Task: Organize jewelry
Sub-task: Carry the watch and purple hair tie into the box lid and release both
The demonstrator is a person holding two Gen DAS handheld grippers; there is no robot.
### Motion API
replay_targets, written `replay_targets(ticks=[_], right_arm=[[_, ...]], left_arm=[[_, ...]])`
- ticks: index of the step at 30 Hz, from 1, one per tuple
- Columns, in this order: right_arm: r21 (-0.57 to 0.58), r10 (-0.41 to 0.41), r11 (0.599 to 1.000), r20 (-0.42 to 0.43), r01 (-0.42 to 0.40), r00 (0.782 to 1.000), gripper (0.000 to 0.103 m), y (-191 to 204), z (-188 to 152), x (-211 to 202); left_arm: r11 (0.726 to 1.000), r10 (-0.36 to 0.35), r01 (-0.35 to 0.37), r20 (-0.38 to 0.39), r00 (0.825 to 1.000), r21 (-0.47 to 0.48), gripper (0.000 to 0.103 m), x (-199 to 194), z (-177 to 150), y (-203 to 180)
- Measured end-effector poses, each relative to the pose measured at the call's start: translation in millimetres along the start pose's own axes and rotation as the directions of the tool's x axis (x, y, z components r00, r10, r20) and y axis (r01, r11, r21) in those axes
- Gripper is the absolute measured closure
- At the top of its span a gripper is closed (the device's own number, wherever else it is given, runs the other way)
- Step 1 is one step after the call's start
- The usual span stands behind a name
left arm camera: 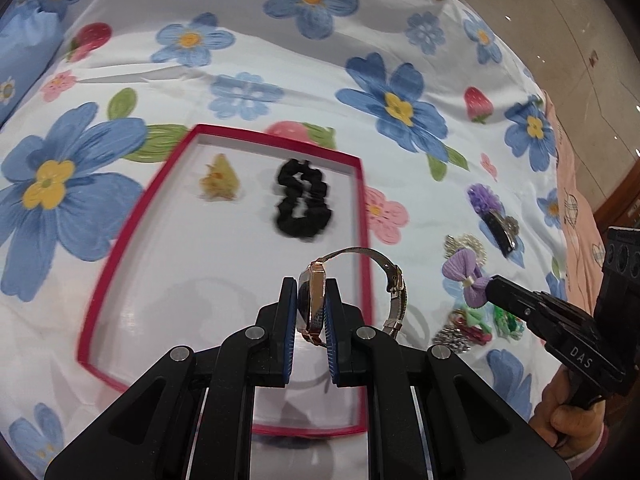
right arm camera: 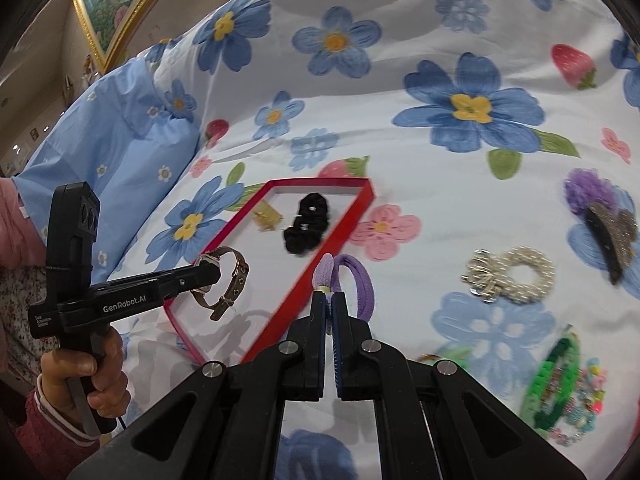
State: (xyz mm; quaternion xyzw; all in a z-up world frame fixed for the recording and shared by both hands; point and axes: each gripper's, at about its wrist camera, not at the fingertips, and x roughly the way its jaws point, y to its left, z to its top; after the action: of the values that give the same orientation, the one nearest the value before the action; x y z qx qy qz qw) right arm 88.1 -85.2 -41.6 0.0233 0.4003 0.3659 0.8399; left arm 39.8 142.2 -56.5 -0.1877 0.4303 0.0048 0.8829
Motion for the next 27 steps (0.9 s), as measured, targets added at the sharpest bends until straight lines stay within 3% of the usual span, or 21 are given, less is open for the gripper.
replay_targets(ticks=[12,27], right_arm=[[-0.059,0.058,0.996,-0.039,-0.060,0.998,0.100,43,21,48],[-0.095,0.030,0.995,-0.153,-0.044,0.988,0.100,54,30,129]], left_arm=[[0.997,0.055,-0.056,-0.005,0.998,-0.059,0.092,3,13,52],[0.991,0.101,-0.107,-0.080,0.992,-0.085,0.092,58,35,87]])
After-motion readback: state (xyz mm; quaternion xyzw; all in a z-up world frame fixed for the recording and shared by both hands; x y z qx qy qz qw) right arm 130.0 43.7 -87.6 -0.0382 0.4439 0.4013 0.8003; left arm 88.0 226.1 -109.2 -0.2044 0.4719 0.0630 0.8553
